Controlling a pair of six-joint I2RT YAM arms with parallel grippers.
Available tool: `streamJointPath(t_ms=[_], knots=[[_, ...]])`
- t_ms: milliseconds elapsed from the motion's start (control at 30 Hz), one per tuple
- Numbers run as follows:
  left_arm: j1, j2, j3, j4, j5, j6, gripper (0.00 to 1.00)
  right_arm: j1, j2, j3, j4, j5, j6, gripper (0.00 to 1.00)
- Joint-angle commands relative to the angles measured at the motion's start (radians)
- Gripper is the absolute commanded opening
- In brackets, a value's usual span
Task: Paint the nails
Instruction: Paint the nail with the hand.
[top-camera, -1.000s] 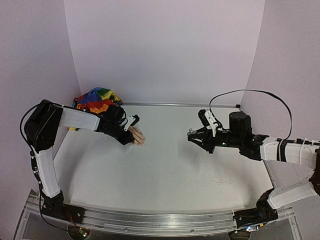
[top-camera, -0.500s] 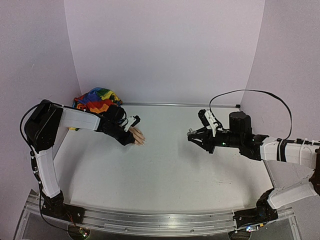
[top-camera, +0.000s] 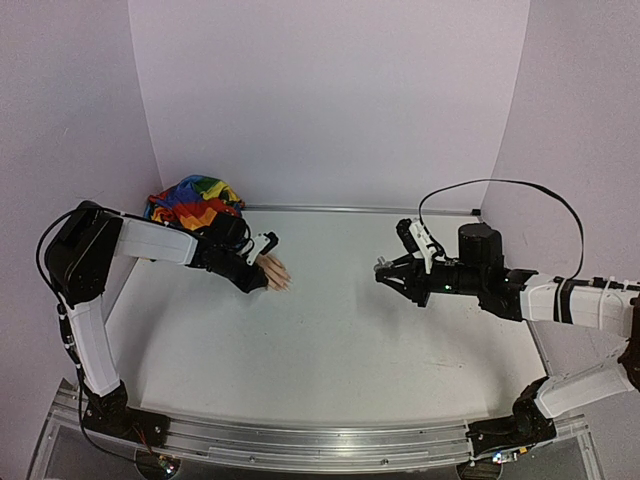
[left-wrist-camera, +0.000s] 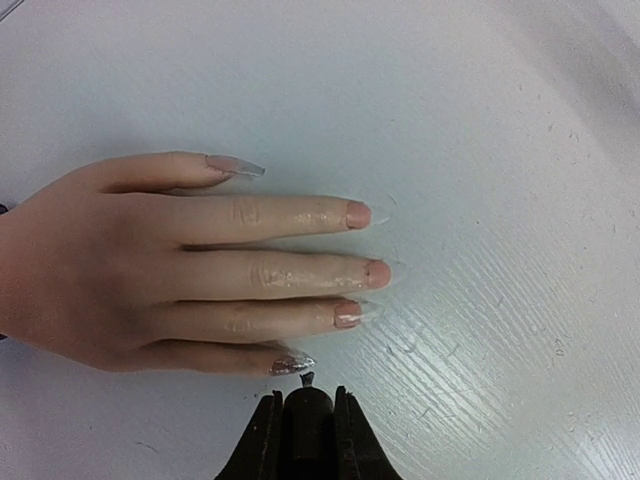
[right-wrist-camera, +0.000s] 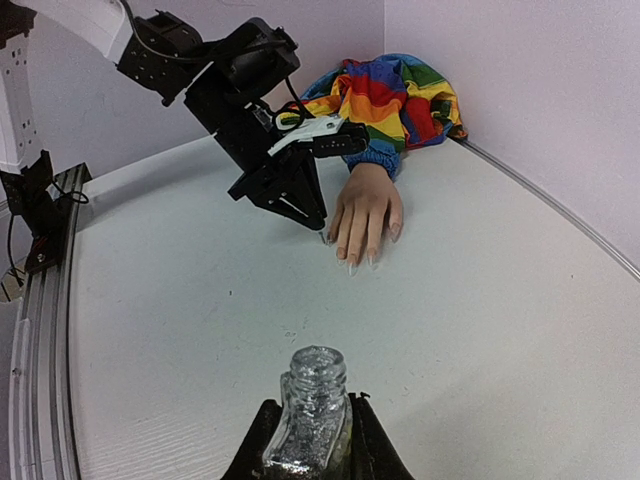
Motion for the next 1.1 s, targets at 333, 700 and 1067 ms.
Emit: streamJointPath(t_ms=[333, 700, 1067], knots=[[0.008, -0.047, 0.0, 0.087, -0.033, -0.017, 0.0, 0.002, -0.001, 0.022, 0.042, -0.027, 0.001, 0.0], [0.01, -0.032, 0.011, 0.08, -0.035, -0.018, 0.0, 0.002, 0.0, 0.024, 0.043, -0.028, 0.002, 0.0], [0.01, -0.012, 0.035, 0.054, -0.043, -0.021, 0.0, 0.002, -0.009, 0.018, 0.043, -0.023, 0.001, 0.0]])
